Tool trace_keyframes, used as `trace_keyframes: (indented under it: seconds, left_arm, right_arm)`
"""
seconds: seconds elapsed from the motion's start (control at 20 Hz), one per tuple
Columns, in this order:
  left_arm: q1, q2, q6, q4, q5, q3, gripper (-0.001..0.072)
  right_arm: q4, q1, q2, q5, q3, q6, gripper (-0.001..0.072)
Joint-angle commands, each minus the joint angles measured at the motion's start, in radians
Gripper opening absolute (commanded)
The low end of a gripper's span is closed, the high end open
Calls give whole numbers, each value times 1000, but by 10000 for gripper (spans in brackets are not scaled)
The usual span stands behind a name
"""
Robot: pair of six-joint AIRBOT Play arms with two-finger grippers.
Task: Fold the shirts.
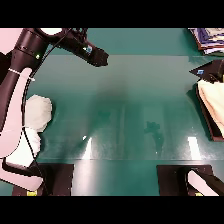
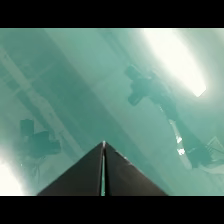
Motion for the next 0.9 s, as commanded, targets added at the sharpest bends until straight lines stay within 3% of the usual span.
trace_keyframes:
  seconds: [0.0,0.75,0.85]
  left_arm:
    - [-1,0,0,0,0,0,25]
    - [-1,0,-6,-41,35,0,26]
    - [8,8,-6,-31,-29,1,25]
  right_arm:
    - [0,2,0,-2,-1,0,17]
    - [0,3,0,35,-1,0,17]
    - [0,3,0,32,-1,0,17]
